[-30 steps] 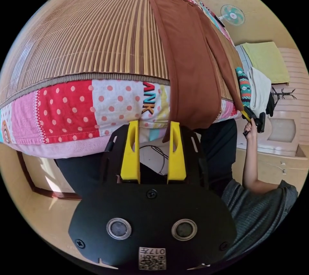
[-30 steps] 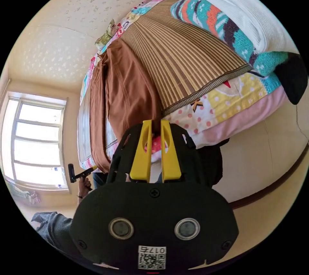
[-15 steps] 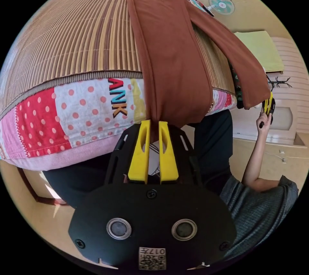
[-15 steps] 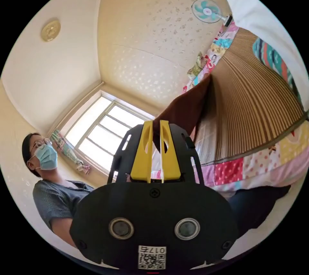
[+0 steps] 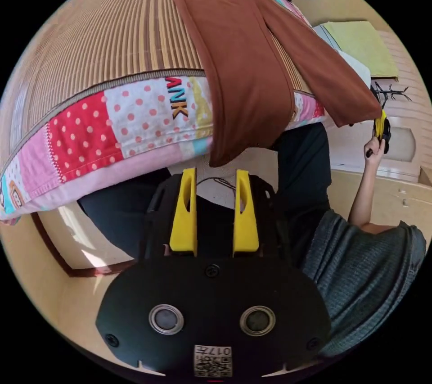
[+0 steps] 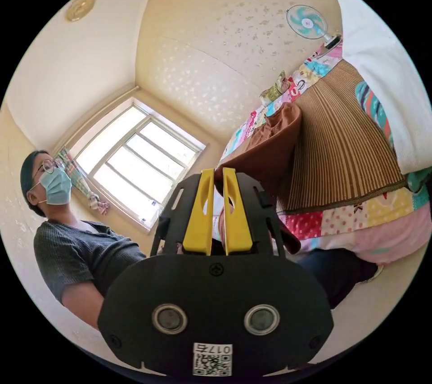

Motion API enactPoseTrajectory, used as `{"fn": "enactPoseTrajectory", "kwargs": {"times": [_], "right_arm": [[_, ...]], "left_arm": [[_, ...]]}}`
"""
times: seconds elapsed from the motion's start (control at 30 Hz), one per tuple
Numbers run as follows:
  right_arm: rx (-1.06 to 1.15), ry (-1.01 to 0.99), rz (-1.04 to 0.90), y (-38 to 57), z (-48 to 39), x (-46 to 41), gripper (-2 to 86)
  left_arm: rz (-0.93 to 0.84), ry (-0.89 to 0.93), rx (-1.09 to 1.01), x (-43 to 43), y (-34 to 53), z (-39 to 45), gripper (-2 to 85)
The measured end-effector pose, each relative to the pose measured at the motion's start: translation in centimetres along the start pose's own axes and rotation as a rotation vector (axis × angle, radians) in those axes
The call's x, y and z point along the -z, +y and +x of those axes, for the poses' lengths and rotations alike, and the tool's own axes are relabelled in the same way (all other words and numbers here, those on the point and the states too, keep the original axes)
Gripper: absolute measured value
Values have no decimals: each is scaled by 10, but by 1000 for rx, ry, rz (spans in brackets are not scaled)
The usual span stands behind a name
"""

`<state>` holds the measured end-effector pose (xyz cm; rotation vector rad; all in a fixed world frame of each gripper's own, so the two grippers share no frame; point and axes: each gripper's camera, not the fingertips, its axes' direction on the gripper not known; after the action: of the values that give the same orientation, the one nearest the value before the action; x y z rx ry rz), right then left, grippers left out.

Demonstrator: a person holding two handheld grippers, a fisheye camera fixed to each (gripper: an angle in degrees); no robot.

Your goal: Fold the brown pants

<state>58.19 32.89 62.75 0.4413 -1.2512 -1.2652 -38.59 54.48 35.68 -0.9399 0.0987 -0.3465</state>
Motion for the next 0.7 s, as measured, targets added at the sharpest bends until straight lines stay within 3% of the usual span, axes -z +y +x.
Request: {"fn": "enactPoseTrajectory", "kwargs": {"times": [0.1,0.27,0.33,0.43,0.53,0.7], "right_arm": [[12,-161,-200,3,-1,-102,29],[-58,-340,-501,52,23,-280,30],[-90,-414,-564,86,36,-336,31],[-141,-483,-579,118,59,-364,32],[-142,-398,-669,145,78,-372,33],[-118,-373,-784,179,97,-378,33]], "left_arm": [[161,-87,-41,45,2,24,132],[339,497,-282,88,-49,47,168],[324,583,-272,83,-75,41,171],[249,579,-209,62,-111,20,159],[148,674,-222,32,-131,2,130],[262,1000,-96,3,-120,-69,137]]}}
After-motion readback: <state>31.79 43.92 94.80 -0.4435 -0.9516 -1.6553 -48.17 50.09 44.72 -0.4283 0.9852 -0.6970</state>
